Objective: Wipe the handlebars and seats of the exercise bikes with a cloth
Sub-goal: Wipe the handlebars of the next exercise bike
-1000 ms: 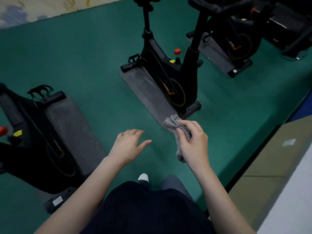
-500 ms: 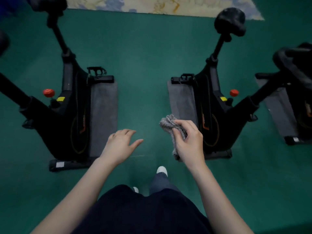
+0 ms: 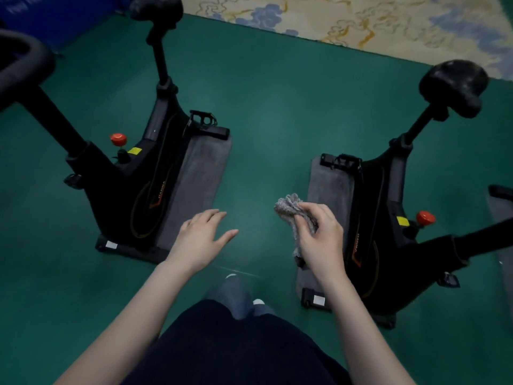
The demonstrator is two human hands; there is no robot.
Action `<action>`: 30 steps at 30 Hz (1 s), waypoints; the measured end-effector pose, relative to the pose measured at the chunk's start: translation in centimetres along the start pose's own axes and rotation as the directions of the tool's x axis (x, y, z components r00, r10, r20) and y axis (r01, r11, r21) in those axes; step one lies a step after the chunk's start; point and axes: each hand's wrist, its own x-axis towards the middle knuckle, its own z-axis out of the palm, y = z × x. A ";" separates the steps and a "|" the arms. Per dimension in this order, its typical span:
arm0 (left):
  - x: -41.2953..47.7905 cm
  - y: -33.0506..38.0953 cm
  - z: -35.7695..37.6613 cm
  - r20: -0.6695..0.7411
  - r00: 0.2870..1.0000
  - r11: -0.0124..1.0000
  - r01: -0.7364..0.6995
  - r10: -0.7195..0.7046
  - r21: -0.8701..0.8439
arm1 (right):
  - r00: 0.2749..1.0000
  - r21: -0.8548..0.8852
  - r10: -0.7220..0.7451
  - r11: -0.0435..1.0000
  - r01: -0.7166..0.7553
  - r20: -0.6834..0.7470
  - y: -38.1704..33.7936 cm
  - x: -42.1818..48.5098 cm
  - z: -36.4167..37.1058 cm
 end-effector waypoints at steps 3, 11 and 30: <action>1.9 -1.2 -0.5 -0.005 0.997 0.997 0.078 -0.078 -0.026 | 0.999 -0.013 -0.017 1.000 0.018 0.048 -0.3 3.0 0.8; 10.9 -3.5 -4.5 -0.065 0.984 0.980 0.156 -0.165 -0.123 | 0.990 -0.030 -0.094 0.995 0.098 0.104 -2.5 13.0 4.1; 17.9 -11.6 -10.6 -0.156 0.794 0.796 0.533 -0.588 -0.285 | 0.804 0.117 -0.390 0.917 0.380 0.448 -10.9 30.6 16.3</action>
